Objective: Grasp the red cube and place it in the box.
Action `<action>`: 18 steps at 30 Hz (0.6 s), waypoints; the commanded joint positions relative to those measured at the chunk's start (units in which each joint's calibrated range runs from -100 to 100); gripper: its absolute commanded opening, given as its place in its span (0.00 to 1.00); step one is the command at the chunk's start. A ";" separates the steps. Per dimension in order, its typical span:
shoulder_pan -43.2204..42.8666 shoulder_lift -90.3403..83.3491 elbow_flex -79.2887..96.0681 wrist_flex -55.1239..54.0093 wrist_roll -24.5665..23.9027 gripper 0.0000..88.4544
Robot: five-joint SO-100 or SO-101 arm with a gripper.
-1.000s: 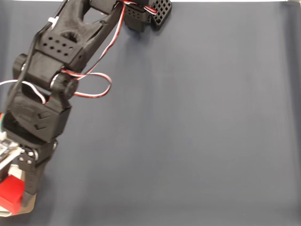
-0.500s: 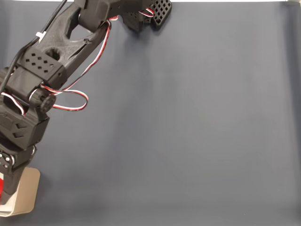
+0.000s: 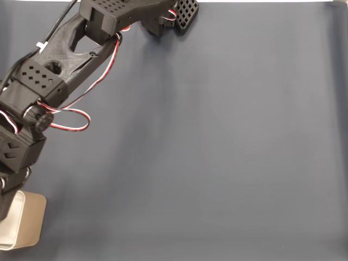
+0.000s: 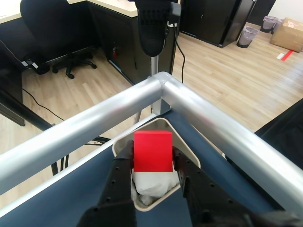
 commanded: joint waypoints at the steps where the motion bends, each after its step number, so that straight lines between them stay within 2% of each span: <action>1: 0.96 -1.10 -3.64 -1.55 0.29 0.00; 18: 0.82 -2.49 -3.19 -0.81 0.15 0.00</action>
